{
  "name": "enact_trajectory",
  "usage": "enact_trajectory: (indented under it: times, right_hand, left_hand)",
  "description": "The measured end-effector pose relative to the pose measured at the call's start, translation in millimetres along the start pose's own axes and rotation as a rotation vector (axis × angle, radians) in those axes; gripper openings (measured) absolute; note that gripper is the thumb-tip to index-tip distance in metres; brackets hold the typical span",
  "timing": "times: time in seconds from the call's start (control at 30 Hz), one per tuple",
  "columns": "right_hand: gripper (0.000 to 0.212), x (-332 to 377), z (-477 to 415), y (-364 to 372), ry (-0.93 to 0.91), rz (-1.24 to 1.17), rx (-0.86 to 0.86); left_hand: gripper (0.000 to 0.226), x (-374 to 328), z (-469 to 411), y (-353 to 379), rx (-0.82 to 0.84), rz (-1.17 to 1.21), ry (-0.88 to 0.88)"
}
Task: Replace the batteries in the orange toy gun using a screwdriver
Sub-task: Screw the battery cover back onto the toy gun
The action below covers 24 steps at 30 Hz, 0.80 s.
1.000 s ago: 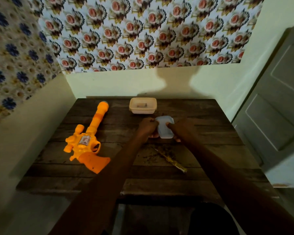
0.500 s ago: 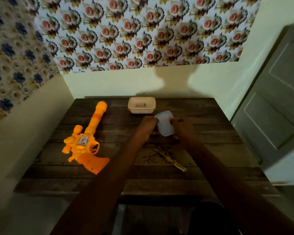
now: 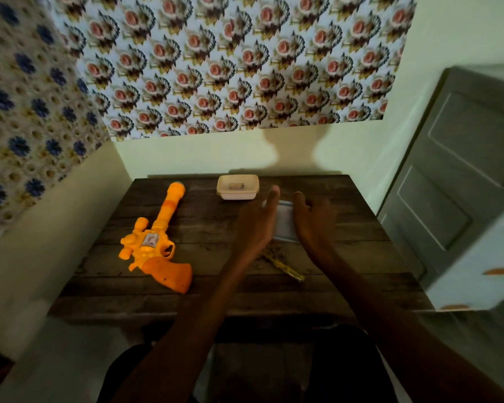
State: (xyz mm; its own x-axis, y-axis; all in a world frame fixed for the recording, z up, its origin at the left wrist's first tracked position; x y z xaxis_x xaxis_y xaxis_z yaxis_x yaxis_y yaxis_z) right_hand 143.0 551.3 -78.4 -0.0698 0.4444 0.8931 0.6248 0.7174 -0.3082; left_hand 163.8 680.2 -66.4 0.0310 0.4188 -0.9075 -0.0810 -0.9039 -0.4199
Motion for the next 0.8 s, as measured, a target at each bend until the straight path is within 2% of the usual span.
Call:
enact_trajectory:
  times: [0.1,0.2,0.27,0.33,0.4,0.47,0.57,0.67,0.8]
  right_hand:
    - [0.043,12.2,12.0,-10.0,-0.078,-0.016,-0.004]
    - [0.046,18.5,24.3,-18.9,-0.056,-0.029,0.07]
    - [0.04,24.2,28.5,-21.7,-0.042,-0.018,0.283]
    - [0.03,21.2,34.9,-20.0,-0.014,0.061,0.598]
    - [0.054,10.0,41.2,-19.9,-0.011,0.273,0.777]
    - [0.065,-1.9,44.2,-22.5,0.041,0.386,0.77]
    - [0.06,-19.9,54.7,-23.9,0.175,0.371,0.681]
    - [0.06,-35.0,69.3,-13.7,0.163,0.451,0.679]
    - [0.052,-39.3,79.4,2.1,0.181,0.498,0.707]
  left_hand:
    - [0.049,-7.5,18.2,-4.0,-0.085,0.003,0.005]
    - [0.053,-7.0,26.6,-3.1,-0.053,-0.057,-0.001]
    - [0.053,-6.9,30.1,-7.0,-0.027,-0.063,-0.004]
    - [0.052,-2.1,30.3,-12.9,-0.003,-0.032,-0.038]
    - [0.049,7.8,27.8,-17.5,0.018,-0.008,-0.045]
    - [0.044,20.4,27.6,-17.1,0.046,0.051,-0.065]
    - [0.032,47.0,31.4,-14.5,0.092,0.097,-0.154]
    - [0.021,70.3,32.5,-17.1,0.123,0.053,-0.23]
    - [0.02,86.8,32.8,-27.1,0.091,0.026,-0.258]
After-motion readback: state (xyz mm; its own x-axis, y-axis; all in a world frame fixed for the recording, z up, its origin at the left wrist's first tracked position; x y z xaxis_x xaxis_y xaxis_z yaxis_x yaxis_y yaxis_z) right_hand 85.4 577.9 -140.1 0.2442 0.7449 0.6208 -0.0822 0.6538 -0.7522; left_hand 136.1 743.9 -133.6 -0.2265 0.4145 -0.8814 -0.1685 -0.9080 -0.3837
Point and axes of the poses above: each hand's wrist, its own z-axis away from the middle knuckle, its own y-axis out of the palm, x = y × z, the point moved 5 cm from there along -z, towards the middle knuckle, and after that the axes turned 2 degrees about x, right-handed, at the moved point
